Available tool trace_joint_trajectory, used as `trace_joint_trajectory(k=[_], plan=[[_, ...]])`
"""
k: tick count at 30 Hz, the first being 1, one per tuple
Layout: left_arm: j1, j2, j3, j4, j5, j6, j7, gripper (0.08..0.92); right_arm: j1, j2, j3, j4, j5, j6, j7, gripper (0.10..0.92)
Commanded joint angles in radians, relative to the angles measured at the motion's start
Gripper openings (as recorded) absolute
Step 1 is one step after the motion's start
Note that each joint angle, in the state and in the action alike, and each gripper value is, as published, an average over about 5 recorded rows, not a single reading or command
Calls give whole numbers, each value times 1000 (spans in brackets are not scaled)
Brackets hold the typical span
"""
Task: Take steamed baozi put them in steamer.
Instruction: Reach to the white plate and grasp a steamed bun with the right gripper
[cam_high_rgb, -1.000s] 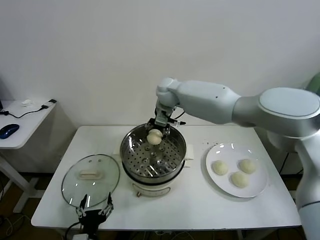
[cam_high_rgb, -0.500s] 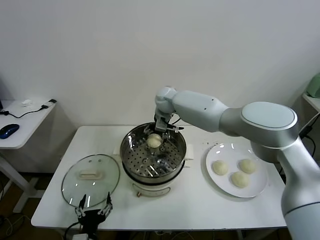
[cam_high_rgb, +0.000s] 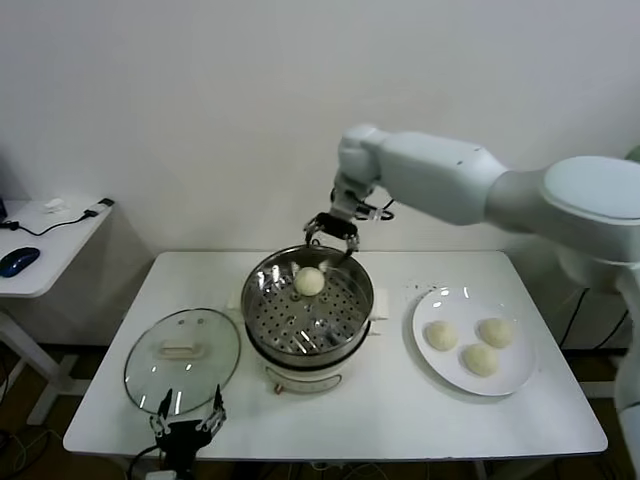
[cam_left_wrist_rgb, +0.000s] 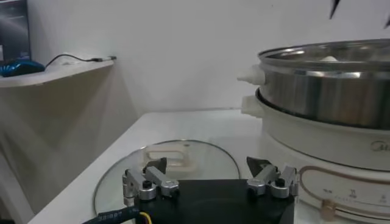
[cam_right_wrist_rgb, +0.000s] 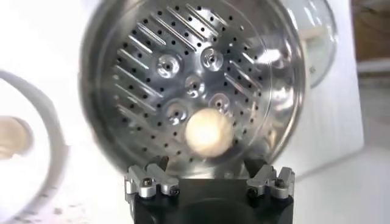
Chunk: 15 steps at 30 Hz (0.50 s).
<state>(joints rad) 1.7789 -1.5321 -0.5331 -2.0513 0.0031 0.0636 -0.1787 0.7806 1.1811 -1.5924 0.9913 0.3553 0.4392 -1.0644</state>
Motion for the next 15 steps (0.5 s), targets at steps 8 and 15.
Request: trace_joint_trajectory(k=[8, 15], plan=[[-6, 2, 0, 7, 2, -10, 0, 823, -54, -498, -215, 343, 184, -633, 175, 823], [3, 2, -1, 6, 6, -10, 2, 823, -232, -426, -109, 240, 153, -683, 190, 823]])
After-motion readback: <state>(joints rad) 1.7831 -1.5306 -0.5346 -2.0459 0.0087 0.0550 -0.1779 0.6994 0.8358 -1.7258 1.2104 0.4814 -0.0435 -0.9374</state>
